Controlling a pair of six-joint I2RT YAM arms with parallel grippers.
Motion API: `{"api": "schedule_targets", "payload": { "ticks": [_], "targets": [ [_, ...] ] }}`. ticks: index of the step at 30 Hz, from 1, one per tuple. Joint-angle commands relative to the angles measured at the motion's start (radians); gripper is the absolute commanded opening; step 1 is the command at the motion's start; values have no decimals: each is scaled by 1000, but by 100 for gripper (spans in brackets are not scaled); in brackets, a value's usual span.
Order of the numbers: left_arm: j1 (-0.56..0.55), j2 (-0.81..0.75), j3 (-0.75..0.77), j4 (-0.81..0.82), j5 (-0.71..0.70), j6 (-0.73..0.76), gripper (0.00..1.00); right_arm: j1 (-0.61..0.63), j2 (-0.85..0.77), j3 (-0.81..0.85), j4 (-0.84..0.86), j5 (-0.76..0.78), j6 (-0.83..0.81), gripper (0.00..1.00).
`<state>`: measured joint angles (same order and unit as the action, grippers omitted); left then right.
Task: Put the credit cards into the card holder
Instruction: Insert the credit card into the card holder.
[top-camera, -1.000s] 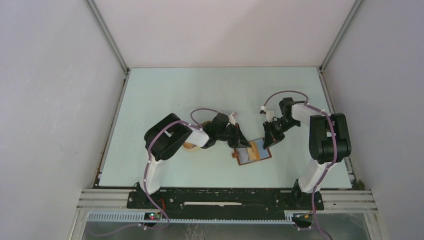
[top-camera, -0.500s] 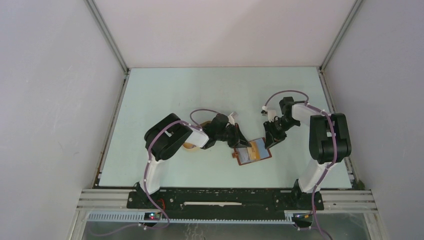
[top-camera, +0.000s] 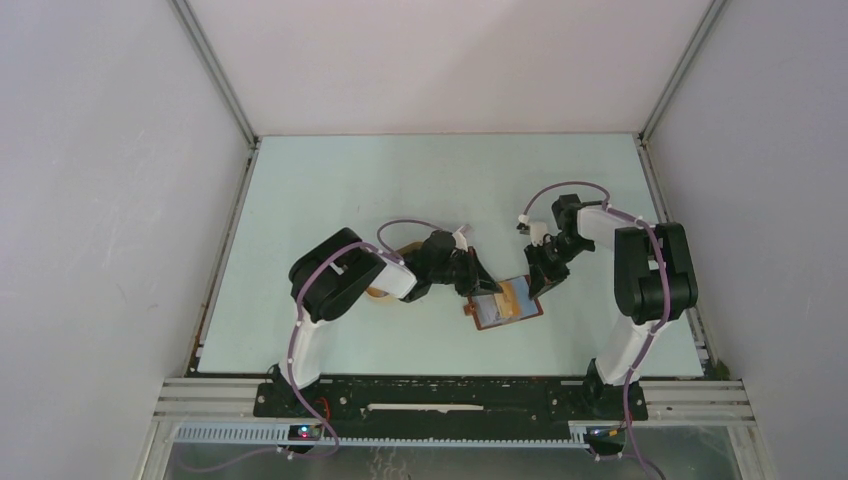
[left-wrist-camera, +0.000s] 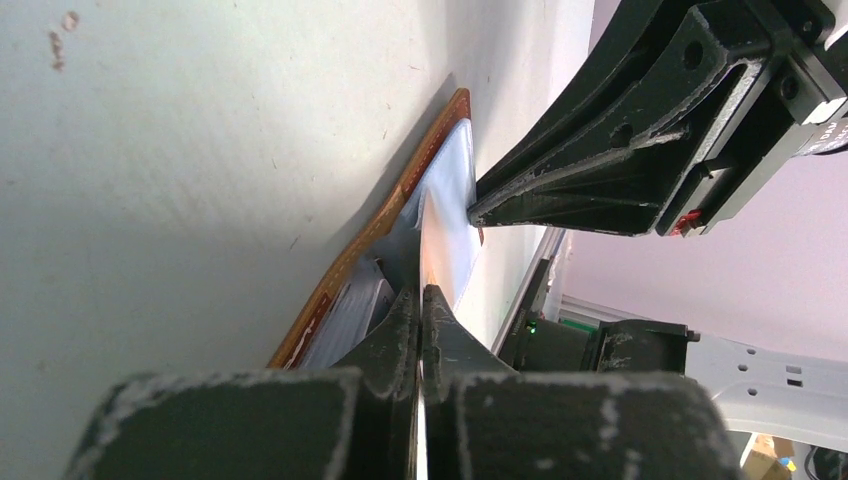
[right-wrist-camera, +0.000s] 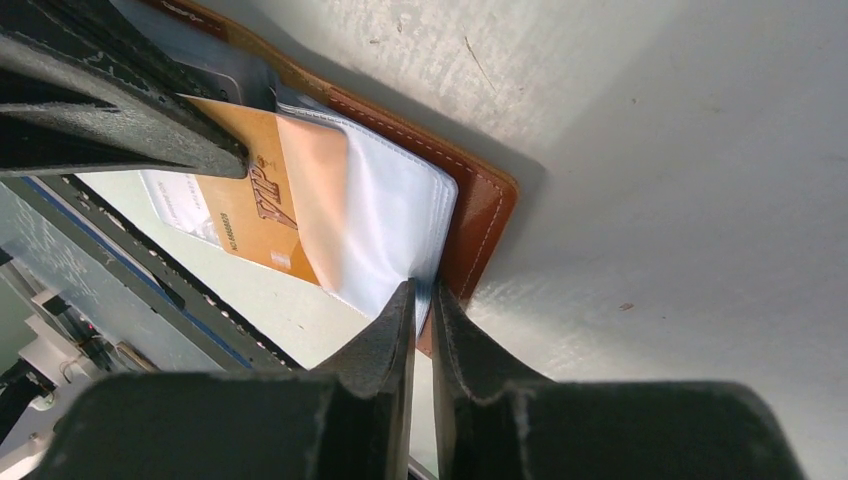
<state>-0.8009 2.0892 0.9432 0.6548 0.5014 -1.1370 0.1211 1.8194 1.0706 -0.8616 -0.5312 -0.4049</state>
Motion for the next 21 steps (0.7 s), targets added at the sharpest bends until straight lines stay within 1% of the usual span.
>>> {"api": "schedule_targets", "payload": {
  "ticks": [1,6,9,10,16,19,21],
  "targets": [
    [-5,-9,-17,8,-77,8,0,15,14,20,-11,5,6,16],
    [-14,7,3,8,-67,6,0,15,9,20,-11,-5,6,16],
    [-16,12,7,8,-60,1,1,9,2,24,-13,-12,6,18],
    [-15,13,8,8,-58,0,1,3,-3,24,-11,-14,6,19],
    [-16,30,27,-15,-33,-3,6,-27,-79,31,0,-52,-17,34],
    [-16,36,35,-24,-23,-2,9,-20,-152,33,9,-97,-46,36],
    [-14,38,37,-32,-17,-3,10,-6,-198,31,15,-142,-74,34]
  ]
}}
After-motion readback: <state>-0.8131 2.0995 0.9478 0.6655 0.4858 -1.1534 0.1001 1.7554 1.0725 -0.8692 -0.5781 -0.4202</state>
